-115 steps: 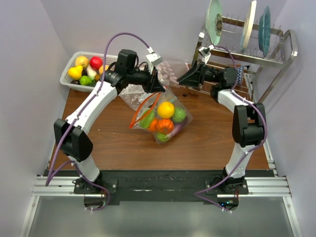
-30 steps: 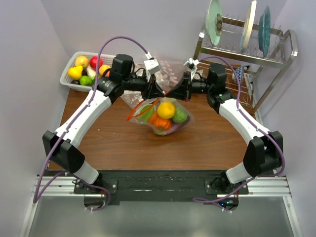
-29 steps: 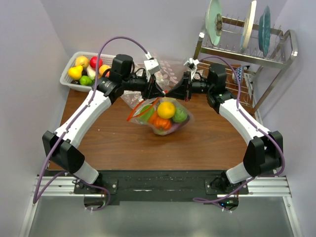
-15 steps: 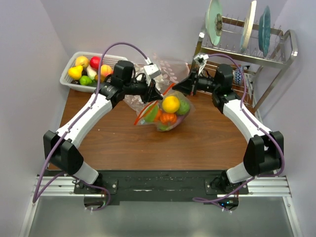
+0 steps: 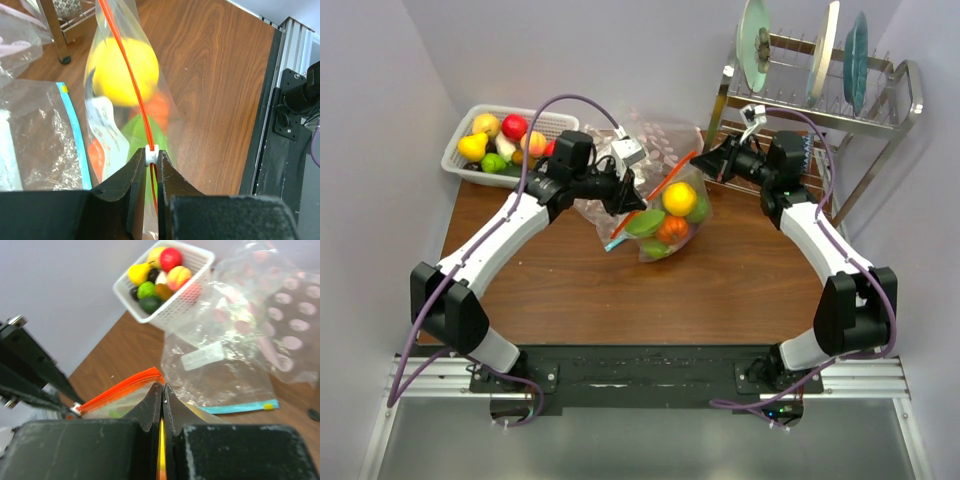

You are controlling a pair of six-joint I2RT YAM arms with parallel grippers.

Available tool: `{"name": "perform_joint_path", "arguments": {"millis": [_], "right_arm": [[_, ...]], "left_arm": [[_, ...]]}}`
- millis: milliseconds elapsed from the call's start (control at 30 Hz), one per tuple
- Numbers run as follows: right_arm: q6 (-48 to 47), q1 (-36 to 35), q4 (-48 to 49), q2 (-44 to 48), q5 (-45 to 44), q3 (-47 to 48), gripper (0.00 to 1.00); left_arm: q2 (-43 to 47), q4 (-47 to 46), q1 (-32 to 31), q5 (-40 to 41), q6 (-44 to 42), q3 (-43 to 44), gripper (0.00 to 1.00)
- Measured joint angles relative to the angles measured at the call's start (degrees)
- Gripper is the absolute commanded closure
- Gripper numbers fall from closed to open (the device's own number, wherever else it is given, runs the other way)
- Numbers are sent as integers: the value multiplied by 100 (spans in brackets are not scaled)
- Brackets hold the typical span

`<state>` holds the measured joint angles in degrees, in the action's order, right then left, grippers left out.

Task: Place the food in the zip-top bag and seal the zipper
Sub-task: Zip the zipper food storage bag at the center of the board, then place the zipper food storage bag at the center of the board.

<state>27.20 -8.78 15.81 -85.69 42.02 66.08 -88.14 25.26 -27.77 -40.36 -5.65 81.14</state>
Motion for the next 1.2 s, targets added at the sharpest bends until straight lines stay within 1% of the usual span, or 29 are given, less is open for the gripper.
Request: {"name": "perform_joint_path", "arguments": {"millis": [167, 333, 467, 600, 833, 1167, 1200], "right_arm": [[-114, 94, -400, 33, -507, 0, 100], [-216, 188, -839, 129, -1279, 0, 100], [-240, 315, -1025, 286, -1818, 0, 100], [-260, 365, -1213, 415, -2155, 0, 100], [-256, 326, -1541, 444, -2356, -2, 100], [-221, 326, -1493, 444, -2323, -48, 100], [-210, 326, -1480, 444, -2299, -55, 89]], "left_arm": [[7, -52, 0, 11, 83, -221, 100], [20, -76, 0, 24, 190, -522, 100], [79, -20, 0, 50, 203, -608, 100], [170, -72, -2, 166, 203, -658, 100], [420, -267, -4, 472, 291, -863, 100], [450, -334, -7, 813, 496, -885, 100], [459, -332, -7, 885, 533, -885, 100]]}}
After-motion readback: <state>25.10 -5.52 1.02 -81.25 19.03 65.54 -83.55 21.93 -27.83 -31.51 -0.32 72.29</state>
